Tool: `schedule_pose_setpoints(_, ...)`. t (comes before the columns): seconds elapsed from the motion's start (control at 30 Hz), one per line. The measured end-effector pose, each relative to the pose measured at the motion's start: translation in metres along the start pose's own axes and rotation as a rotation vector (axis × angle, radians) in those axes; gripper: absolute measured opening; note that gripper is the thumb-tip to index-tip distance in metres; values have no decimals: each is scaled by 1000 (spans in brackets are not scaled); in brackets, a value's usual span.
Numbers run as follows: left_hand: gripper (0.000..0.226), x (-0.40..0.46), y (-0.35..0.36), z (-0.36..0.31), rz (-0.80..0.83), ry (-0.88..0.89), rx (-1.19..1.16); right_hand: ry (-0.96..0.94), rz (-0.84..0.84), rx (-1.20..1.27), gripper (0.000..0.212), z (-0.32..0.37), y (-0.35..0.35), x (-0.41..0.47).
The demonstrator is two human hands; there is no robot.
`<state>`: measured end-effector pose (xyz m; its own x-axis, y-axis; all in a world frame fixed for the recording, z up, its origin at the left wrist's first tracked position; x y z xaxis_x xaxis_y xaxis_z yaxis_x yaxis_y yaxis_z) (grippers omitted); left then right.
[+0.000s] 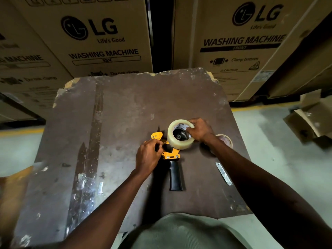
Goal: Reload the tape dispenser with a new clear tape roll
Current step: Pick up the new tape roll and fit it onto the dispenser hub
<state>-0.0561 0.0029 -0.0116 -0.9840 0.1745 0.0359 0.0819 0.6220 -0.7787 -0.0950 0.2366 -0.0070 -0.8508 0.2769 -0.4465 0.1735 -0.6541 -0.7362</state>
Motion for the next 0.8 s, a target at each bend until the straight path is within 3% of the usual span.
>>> schedule_pose_setpoints(0.33,45,0,6,-6,150,156,137,-39,-100,-64,37,7,7,-6)
schedule_pose_setpoints(0.43,54,2,6,-7,204,117,124,-59,-128,-88,35,13,4,-11)
schedule_pose_setpoints(0.57,50,20,-3,-15,127,32,5,-42,-128,-116,38,15,2,-13)
schedule_pose_setpoints(0.73,54,56,20,-24,467,57,92,-42,-72,-127,38,8,12,-10)
schedule_pose_setpoints(0.8,56,57,28,-17,567,74,56,-87,-9,-25,40,3,14,-10)
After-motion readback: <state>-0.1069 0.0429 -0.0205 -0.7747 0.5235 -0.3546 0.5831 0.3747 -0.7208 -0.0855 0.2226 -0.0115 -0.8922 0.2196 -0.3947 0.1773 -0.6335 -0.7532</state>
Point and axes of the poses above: each hand's wrist, its own x-axis towards the middle knuckle, its own y-axis out of the palm, z = x × y, the point moved 7 cm from there along x, towards the middle knuckle, and after that the axes turned 5 degrees about y, right-handed, at the moved point
